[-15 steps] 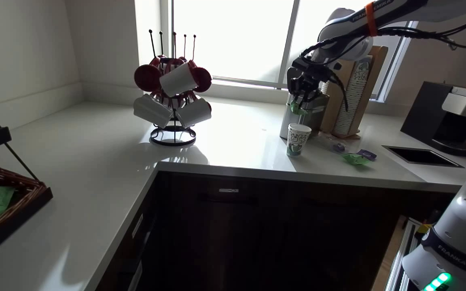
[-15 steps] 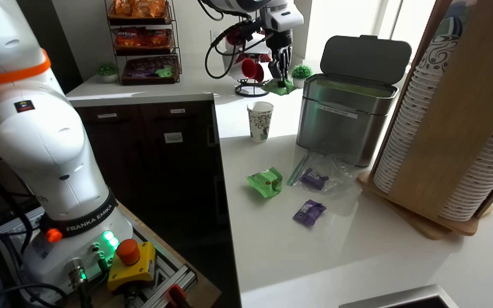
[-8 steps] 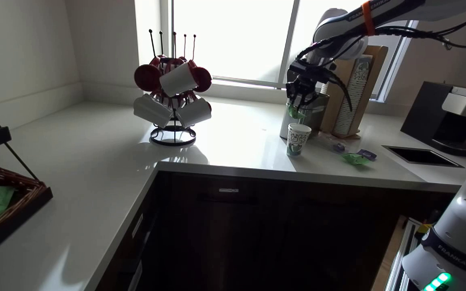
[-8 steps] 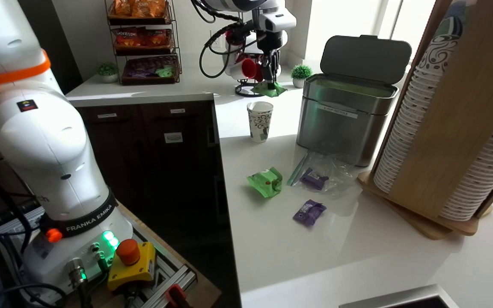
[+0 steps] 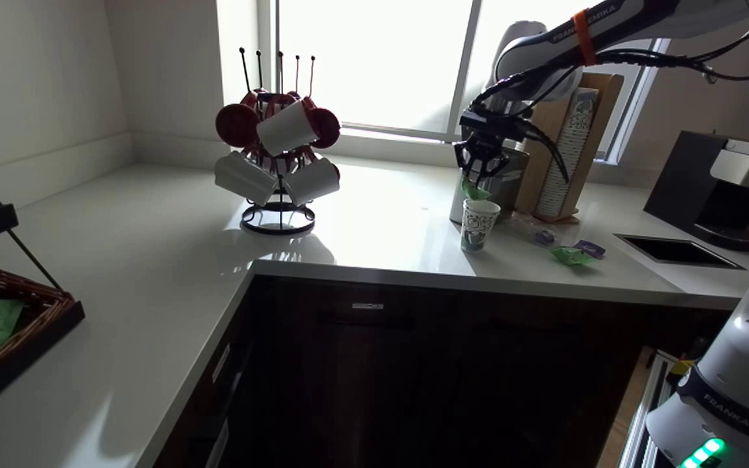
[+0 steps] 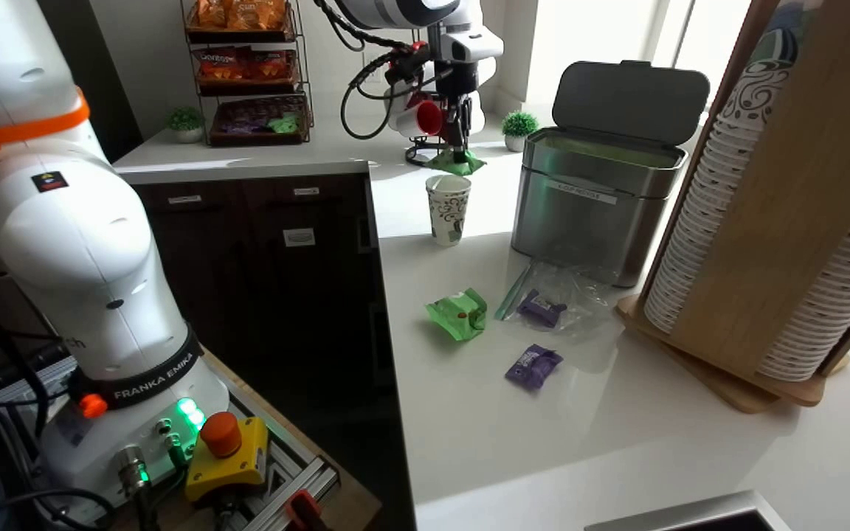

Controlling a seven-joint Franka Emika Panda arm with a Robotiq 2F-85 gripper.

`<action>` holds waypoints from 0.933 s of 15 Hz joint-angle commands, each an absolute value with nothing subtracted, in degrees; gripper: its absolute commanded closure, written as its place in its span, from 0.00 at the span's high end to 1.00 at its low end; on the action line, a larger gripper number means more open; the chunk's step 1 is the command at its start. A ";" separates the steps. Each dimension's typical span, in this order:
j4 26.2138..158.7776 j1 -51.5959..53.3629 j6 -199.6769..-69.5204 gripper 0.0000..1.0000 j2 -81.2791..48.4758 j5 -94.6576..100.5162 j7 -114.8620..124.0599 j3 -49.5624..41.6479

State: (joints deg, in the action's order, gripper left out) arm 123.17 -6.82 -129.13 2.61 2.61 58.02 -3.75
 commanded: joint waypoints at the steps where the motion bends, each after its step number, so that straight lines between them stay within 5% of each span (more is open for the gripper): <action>1: 121.13 -6.32 -128.04 0.06 -0.34 3.17 56.75 -4.02; 14: 122.19 -5.52 -128.12 0.06 1.31 5.61 56.23 -4.50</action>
